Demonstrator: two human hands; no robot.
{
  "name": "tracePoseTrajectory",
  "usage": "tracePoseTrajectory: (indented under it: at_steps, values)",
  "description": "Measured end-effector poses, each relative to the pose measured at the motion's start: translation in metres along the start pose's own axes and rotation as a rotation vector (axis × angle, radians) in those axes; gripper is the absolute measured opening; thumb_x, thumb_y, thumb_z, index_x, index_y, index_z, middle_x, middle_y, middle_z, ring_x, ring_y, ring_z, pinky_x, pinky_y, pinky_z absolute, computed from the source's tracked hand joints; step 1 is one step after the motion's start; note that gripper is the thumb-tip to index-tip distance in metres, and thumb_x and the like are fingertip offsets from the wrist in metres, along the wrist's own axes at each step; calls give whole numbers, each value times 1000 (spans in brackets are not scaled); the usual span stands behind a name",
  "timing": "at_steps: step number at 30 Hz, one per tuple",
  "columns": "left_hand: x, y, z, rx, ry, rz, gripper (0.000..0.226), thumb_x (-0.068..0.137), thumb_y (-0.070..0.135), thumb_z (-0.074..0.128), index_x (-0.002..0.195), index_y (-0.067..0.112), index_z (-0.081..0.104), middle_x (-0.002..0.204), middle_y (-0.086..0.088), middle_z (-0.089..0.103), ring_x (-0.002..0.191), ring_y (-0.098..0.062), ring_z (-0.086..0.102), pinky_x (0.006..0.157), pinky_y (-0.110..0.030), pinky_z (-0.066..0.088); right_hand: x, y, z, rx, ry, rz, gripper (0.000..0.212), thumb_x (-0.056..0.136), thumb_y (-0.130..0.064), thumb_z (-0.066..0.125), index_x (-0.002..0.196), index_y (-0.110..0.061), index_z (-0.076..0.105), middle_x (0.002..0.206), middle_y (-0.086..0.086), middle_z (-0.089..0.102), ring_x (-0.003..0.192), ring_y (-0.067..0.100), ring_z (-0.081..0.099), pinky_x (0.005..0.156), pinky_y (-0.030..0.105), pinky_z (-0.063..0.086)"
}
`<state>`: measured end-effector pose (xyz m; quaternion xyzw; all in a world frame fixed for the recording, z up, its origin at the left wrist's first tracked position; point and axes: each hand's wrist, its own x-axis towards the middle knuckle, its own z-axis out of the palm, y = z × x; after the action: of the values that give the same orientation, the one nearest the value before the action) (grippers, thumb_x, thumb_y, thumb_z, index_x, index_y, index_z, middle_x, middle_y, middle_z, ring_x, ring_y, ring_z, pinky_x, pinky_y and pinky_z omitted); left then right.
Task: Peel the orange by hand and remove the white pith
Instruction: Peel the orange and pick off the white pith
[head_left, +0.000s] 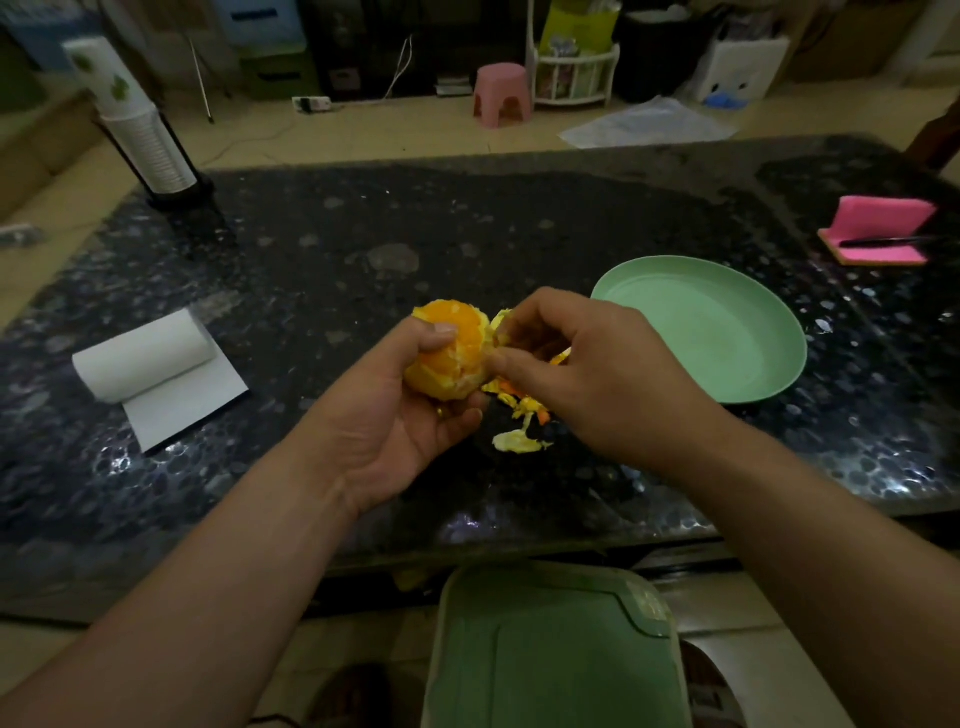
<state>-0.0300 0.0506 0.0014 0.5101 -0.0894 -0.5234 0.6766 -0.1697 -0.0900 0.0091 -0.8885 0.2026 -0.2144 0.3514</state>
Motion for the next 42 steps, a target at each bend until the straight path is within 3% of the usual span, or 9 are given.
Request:
tracePoseTrajectory:
  at_steps: [4,9,14,19,23,32,35,39,42]
  values:
    - [-1,-1,4,61,18,33,66,79,29,70,139,5,61,108,-16,67,71,-19,64,58,-27,58,-1,0,1,-72,40,-29,9,97,-35,75,98,-27,74,83,-11,71,78,7,67,71,40,57]
    - [-1,-4,10,154,99,84,48,94,23,66,139,11,57,110,-15,66,72,-18,67,59,-29,58,-4,-2,2,-284,49,-117,13,101,-34,67,96,-24,74,79,-8,70,70,11,63,65,38,55]
    - [2,-13,21,241,170,172,36,97,20,65,132,18,58,120,-13,69,94,-22,70,69,-34,59,-9,-6,14,-389,138,-102,13,97,-30,64,87,-22,66,76,-5,63,68,17,57,61,39,51]
    - [1,-12,23,212,109,161,35,97,20,64,131,17,59,120,-12,69,94,-23,69,70,-35,60,-8,-5,10,-284,195,-63,12,92,-27,69,82,-24,64,69,-7,60,63,9,56,56,33,48]
    - [1,-9,15,153,34,99,57,86,26,69,139,7,58,107,-13,66,76,-19,66,59,-29,57,-6,-3,4,-123,155,-36,13,91,-25,72,80,-27,65,66,-8,61,62,9,59,56,31,50]
    - [0,0,-6,85,-118,-95,66,75,28,72,137,6,62,106,-18,69,69,-22,64,58,-28,58,-1,5,-13,278,-157,44,12,92,-14,75,81,-15,71,66,1,62,59,7,52,56,25,44]
    - [1,2,-12,38,-199,-135,81,68,29,81,143,7,60,114,-20,67,72,-23,66,60,-27,59,0,8,-14,413,-180,86,13,97,-11,72,85,-6,69,75,20,63,62,16,55,56,30,48]
    - [1,2,-13,9,-286,-131,98,56,31,100,143,8,61,119,-20,67,77,-22,67,62,-27,61,2,9,-13,538,-188,193,9,99,-6,66,91,-2,69,75,7,70,66,19,61,56,30,52]
    - [0,1,-9,76,-230,-59,92,64,21,94,148,12,55,117,-19,68,77,-21,69,61,-28,61,1,10,-11,552,-189,221,12,101,-9,65,94,0,68,73,4,70,69,23,62,62,39,52]
